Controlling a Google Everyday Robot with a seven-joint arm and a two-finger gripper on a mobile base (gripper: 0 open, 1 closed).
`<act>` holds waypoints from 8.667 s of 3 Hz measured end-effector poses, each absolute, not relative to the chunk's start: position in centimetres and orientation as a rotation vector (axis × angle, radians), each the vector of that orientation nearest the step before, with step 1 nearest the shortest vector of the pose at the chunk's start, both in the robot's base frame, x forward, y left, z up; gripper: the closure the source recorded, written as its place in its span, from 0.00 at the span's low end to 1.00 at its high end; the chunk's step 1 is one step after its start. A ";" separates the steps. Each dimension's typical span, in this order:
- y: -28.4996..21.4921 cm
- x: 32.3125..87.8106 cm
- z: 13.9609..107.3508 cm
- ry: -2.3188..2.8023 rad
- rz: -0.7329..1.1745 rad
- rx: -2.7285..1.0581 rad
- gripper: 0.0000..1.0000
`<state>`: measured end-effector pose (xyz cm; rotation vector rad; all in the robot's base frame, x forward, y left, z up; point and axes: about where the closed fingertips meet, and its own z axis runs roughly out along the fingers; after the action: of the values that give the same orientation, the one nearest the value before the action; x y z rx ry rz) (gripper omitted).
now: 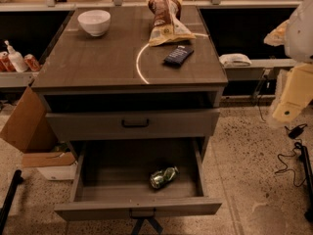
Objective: Pick green can from middle drawer and place on counter
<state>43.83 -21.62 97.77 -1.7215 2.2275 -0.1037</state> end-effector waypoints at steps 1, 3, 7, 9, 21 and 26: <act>-21.6 43.8 97.8 2.228 -0.103 -1.721 0.00; -21.5 43.3 93.9 2.225 -0.010 -1.725 0.00; -20.9 42.5 85.1 2.083 0.146 -1.787 0.00; -19.3 42.9 75.2 1.999 0.401 -1.835 0.00; -13.4 47.8 44.0 1.790 0.582 -2.009 0.00; -12.3 51.9 46.8 1.582 0.527 -2.049 0.00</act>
Offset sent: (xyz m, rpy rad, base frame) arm -0.0030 0.0033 -0.0332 0.0379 0.0533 0.0011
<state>51.91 -12.29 46.75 -2.0489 1.5816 0.5267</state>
